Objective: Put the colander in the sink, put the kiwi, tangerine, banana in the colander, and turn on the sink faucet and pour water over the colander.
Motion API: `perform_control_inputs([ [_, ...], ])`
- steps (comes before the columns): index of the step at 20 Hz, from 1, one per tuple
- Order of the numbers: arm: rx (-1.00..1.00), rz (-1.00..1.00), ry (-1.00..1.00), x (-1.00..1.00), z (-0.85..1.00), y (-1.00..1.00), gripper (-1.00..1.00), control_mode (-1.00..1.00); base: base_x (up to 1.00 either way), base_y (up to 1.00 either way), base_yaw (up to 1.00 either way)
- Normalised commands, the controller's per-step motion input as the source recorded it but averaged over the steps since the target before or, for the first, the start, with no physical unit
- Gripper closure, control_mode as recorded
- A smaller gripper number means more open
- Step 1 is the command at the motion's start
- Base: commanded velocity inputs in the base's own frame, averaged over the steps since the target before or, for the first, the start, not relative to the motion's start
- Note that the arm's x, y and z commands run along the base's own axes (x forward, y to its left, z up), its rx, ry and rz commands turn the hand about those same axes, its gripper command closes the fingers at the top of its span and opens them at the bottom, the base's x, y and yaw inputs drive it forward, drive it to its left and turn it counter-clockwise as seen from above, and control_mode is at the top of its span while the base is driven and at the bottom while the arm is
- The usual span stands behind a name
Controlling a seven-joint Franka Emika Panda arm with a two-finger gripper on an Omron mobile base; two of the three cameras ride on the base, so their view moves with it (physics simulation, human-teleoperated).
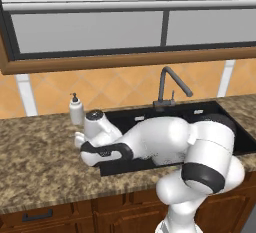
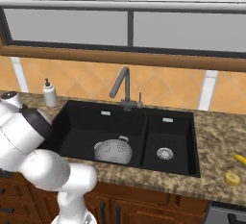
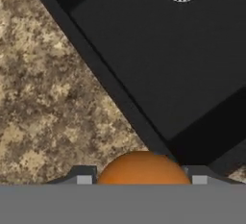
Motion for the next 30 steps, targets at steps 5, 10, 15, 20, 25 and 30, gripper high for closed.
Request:
perform_control_inputs([
  [5, -0.06, 0.04, 0.13, 0.06, 0.34, -0.81, 1.0, -1.0, 0.0, 0.0, 0.0],
  [10, -0.16, 0.12, 0.12, 0.18, 0.14, -0.89, 1.0, -1.0, 0.0, 0.0, 0.0],
  [15, -0.26, 0.14, 0.06, 0.13, 0.0, -0.82, 1.0, -1.0, 0.0, 0.0, 0.0],
  [20, -0.17, 0.07, 0.02, 0.12, -0.03, -0.85, 1.0, -1.0, 0.0, 0.0, 0.0],
  [25, -0.04, 0.05, 0.07, 0.15, -0.02, -0.83, 1.0, -1.0, 0.0, 0.0, 0.0],
  [30, 0.0, 0.08, -0.02, -0.01, -0.1, -0.69, 1.0, -1.0, 0.0, 0.0, 0.0],
])
